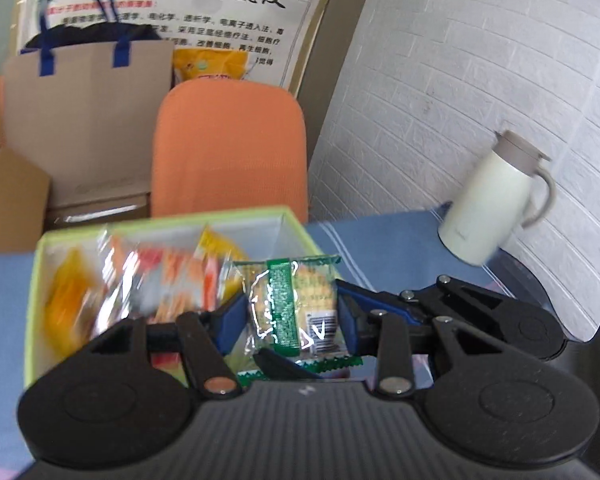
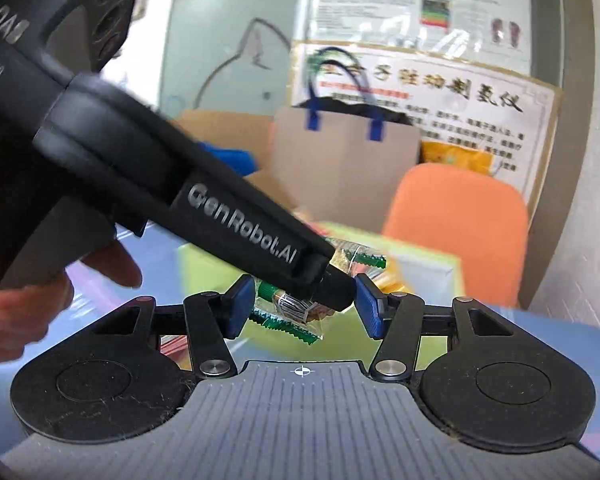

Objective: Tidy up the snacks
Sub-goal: 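Lower the cracker packet into the green box and open the left tool, then grasp the yellow Danco Galette packet with the left tool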

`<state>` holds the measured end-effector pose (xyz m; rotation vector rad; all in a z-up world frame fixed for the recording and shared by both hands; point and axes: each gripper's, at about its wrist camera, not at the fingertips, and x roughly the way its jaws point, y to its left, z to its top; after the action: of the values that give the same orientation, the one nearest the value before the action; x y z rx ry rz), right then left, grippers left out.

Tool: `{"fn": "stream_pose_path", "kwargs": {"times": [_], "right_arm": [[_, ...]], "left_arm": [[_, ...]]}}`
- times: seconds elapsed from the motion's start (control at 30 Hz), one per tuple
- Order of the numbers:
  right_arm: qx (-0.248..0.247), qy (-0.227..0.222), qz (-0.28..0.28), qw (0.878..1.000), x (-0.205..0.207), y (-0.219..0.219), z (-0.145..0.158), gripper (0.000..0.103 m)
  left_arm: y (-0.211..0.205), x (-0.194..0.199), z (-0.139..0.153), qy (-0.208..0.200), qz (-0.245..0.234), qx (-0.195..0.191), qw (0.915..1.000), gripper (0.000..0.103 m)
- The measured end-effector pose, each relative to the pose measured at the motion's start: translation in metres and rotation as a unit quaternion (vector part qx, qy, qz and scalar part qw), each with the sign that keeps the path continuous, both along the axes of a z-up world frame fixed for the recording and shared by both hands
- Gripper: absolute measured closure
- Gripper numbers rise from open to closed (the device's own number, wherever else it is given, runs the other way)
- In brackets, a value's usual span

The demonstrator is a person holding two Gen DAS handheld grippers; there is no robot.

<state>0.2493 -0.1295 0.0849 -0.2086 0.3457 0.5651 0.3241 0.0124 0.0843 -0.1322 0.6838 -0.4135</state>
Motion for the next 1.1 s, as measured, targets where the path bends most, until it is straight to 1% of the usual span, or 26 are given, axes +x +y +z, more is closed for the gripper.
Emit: {"fn": "stream_pose_path", "kwargs": {"times": [0.07,0.13,0.2,0.23,0.27,0.3,0.37,0.4,0.43,0.47,0.53,0.6,0.67,0.73,0.8,0.87,0.93,1.03,1.1], "right_arm": [[-0.004,0.006,-0.004,1.000,0.032,-0.008,-0.001,0.067],[-0.006,0.024,-0.003,1.000,0.061,-0.013,-0.008,0.067],[-0.003,0.044,0.005,0.999,0.085,-0.014,-0.017,0.064],[-0.001,0.050,0.006,0.999,0.092,-0.016,-0.021,0.063],[0.002,0.051,0.005,0.999,0.097,-0.018,-0.023,0.063],[0.006,0.048,0.003,0.999,0.097,-0.023,-0.023,0.062],[0.027,0.028,-0.004,0.999,0.090,-0.037,-0.016,0.056],[0.042,0.014,-0.010,0.999,0.083,-0.044,-0.012,0.050],[0.058,0.001,-0.015,0.998,0.072,-0.053,-0.006,0.046],[0.072,-0.011,-0.019,0.997,0.061,-0.062,0.000,0.043],[0.089,-0.031,-0.015,0.995,0.041,-0.075,0.006,0.033],[0.093,-0.052,-0.015,0.994,0.017,-0.082,0.007,0.029],[0.090,-0.053,-0.009,0.994,-0.004,-0.084,0.005,0.027],[0.088,-0.043,-0.002,0.995,-0.020,-0.081,-0.001,0.024],[0.085,-0.025,0.006,0.996,-0.036,-0.076,-0.012,0.021],[0.084,0.000,0.008,0.996,-0.055,-0.066,-0.026,0.021],[0.082,0.032,0.021,0.996,-0.068,-0.053,-0.042,0.021],[0.092,0.087,0.038,0.991,-0.083,-0.031,-0.065,0.021],[0.093,0.110,0.061,0.988,-0.096,-0.012,-0.077,0.021]], "left_arm": [[-0.006,0.029,-0.008,0.014,0.002,0.000,0.9999,0.067],[-0.009,0.050,-0.019,0.029,0.007,-0.005,0.9995,0.067],[-0.004,0.062,-0.028,0.031,0.019,-0.015,0.9992,0.057],[0.001,0.062,-0.028,0.022,0.032,-0.023,0.9990,0.041],[0.008,0.058,-0.025,0.008,0.047,-0.031,0.9984,0.035],[0.015,0.052,-0.019,-0.007,0.057,-0.040,0.9976,0.035],[0.026,0.037,-0.004,-0.034,0.062,-0.046,0.9964,0.035],[0.030,0.027,0.004,-0.048,0.064,-0.044,0.9958,0.034],[0.034,0.016,0.012,-0.061,0.063,-0.038,0.9955,0.033],[0.037,0.005,0.019,-0.073,0.063,-0.030,0.9949,0.032],[0.043,-0.021,0.029,-0.095,0.066,-0.019,0.9931,0.032],[0.051,-0.042,0.033,-0.101,0.068,-0.014,0.9924,0.032],[0.059,-0.066,0.029,-0.099,0.072,-0.009,0.9925,0.032],[0.067,-0.090,0.018,-0.090,0.081,-0.001,0.9927,0.031],[0.077,-0.109,0.000,-0.071,0.100,0.009,0.9924,0.031],[0.088,-0.125,-0.023,-0.044,0.119,0.013,0.9918,0.031],[0.103,-0.139,-0.048,-0.009,0.136,0.007,0.9907,0.031],[0.125,-0.160,-0.082,0.030,0.180,0.003,0.9833,0.031],[0.144,-0.169,-0.095,0.050,0.205,-0.014,0.9774,0.031]]}}
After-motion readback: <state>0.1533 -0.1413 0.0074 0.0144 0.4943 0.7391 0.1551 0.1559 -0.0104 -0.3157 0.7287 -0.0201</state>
